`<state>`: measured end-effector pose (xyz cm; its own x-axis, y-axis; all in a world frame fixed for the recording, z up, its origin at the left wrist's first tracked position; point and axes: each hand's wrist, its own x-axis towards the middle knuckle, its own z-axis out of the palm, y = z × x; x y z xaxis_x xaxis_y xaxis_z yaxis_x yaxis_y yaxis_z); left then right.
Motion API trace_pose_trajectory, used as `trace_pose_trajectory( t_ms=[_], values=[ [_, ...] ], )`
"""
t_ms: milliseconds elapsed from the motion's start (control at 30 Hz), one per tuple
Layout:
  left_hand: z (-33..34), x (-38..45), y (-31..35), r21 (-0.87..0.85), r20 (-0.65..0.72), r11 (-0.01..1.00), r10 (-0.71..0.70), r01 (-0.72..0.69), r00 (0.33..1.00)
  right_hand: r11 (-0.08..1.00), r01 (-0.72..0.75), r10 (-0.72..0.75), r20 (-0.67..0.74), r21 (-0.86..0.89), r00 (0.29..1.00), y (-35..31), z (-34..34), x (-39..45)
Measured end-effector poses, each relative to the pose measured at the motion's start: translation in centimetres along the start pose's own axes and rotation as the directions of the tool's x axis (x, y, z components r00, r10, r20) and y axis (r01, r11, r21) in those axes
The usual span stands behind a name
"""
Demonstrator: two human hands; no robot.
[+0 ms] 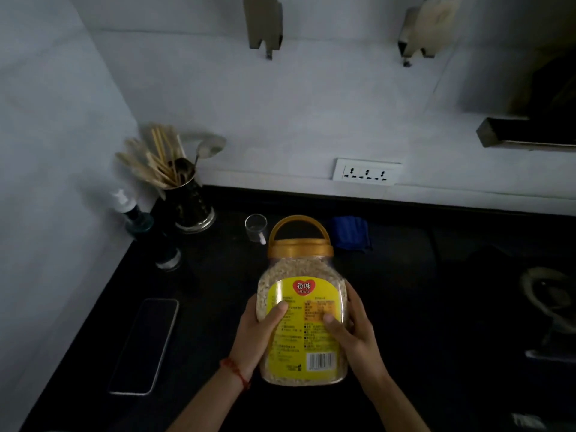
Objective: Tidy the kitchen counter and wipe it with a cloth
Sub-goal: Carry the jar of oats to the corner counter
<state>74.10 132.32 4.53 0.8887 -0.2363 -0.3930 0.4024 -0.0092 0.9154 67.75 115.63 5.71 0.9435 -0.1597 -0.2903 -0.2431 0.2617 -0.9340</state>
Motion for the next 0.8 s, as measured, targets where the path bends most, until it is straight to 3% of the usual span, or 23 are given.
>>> trace_pose_trajectory(
  t_ms=[233, 500, 633, 800],
  values=[
    [-0.7, 4.9, 2.0, 0.100, 0.116, 0.989, 0.096, -0.107, 0.989, 0.980, 0.147, -0.136, 0.087, -0.137, 0.987, -1.8, -1.3, 5.4],
    [-1.5, 8.3, 1.6, 0.180, 0.295, 0.971, 0.099, -0.157, 0.951, 0.905, 0.188, -0.180, 0.058, -0.383, 0.982, -0.4, -3.2, 7.6],
    [-0.6, 9.7, 1.5, 0.196, 0.277, 0.957, 0.155, -0.213, 0.948, 0.853, 0.198, -0.228, -0.004, -0.482, 0.974, 0.0, -3.3, 8.7],
    [0.5, 11.7, 1.4, 0.200, 0.110, 0.961, 0.173, -0.192, 0.979, 0.829, 0.181, -0.238, -0.039, -0.530, 0.971, -0.3, -3.4, 11.9]
  ],
)
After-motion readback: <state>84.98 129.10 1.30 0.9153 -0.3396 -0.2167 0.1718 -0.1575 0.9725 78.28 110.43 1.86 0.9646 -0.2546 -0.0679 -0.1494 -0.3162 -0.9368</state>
